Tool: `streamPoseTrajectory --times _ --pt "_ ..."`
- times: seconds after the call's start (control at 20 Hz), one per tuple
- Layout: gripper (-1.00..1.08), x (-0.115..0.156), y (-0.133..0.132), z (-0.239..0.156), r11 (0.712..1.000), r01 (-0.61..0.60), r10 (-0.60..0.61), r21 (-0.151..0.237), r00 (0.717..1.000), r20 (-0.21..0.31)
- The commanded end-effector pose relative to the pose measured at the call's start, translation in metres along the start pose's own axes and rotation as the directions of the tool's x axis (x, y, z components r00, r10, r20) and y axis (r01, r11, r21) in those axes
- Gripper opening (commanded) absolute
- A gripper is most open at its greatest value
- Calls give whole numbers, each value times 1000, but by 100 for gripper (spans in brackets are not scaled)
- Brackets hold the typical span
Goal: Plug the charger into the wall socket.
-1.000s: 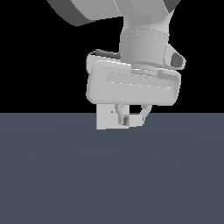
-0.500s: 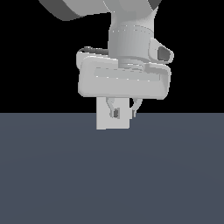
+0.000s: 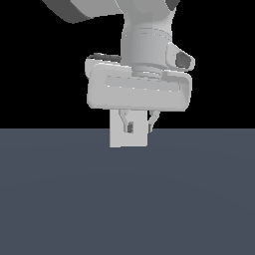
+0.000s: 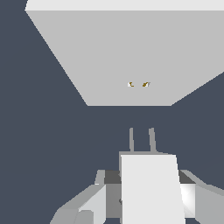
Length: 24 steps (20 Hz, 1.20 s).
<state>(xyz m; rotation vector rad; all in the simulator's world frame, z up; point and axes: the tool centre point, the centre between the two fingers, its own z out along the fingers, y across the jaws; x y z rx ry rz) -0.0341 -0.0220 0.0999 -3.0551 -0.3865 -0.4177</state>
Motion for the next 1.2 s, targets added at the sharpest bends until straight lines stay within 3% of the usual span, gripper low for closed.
streamPoseTrajectory --times 0.0,0.8,1.15 --pt "-100 0 0 0 1000 0 0 0 1000 0" --pt "-100 42 0 12 1000 0 0 -1 1000 0" --pt "-100 48 0 13 1000 -1 1 -1 1000 0"
